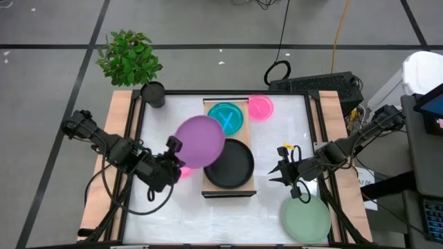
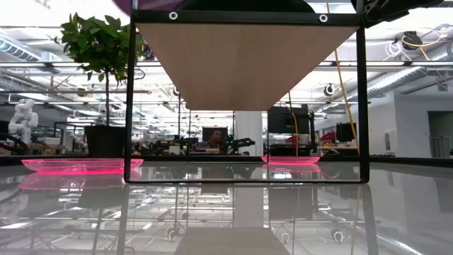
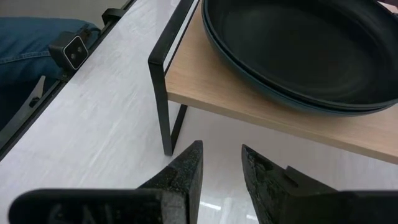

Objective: Place and stack plates onto a shelf
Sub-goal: Stack the purple plate on top of the black plate, then stack the bottom pink plate on top of the blue plate on the shelf

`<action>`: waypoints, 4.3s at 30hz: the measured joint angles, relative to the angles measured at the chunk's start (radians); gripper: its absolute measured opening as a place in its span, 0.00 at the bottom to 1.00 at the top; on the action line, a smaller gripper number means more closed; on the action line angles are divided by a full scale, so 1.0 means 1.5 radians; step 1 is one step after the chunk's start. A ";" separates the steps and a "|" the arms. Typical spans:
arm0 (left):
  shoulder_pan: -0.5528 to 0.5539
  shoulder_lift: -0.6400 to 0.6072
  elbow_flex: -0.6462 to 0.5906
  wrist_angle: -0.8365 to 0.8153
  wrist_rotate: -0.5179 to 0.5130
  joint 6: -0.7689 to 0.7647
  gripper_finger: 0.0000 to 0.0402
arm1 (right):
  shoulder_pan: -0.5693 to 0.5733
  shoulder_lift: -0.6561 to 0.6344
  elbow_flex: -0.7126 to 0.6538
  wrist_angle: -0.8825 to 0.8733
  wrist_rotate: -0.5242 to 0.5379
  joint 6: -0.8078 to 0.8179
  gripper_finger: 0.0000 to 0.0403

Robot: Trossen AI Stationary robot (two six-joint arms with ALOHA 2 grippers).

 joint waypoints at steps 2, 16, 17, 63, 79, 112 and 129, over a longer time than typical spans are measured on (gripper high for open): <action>0.001 0.000 0.000 0.051 0.000 0.045 0.03 | 0.000 0.000 0.000 0.000 0.000 0.000 0.23; 0.037 0.077 0.000 0.167 0.001 0.210 0.02 | 0.000 0.000 0.000 -0.005 -0.001 0.000 0.23; 0.039 0.084 0.000 0.172 0.001 0.222 0.02 | 0.000 0.000 0.000 -0.005 -0.001 0.000 0.23; 0.077 0.153 -0.028 0.209 0.083 0.195 0.07 | 0.000 0.000 0.000 -0.013 -0.004 0.005 0.23; 0.077 0.153 -0.028 0.242 0.121 0.164 0.07 | 0.000 0.000 0.000 -0.013 -0.004 0.005 0.23; 0.024 0.152 -0.028 0.234 0.025 -0.012 0.43 | 0.000 0.000 0.000 -0.015 -0.004 0.005 0.23; -0.052 0.122 -0.028 0.049 0.014 -0.289 0.43 | 0.000 0.000 0.000 -0.013 -0.005 0.012 0.23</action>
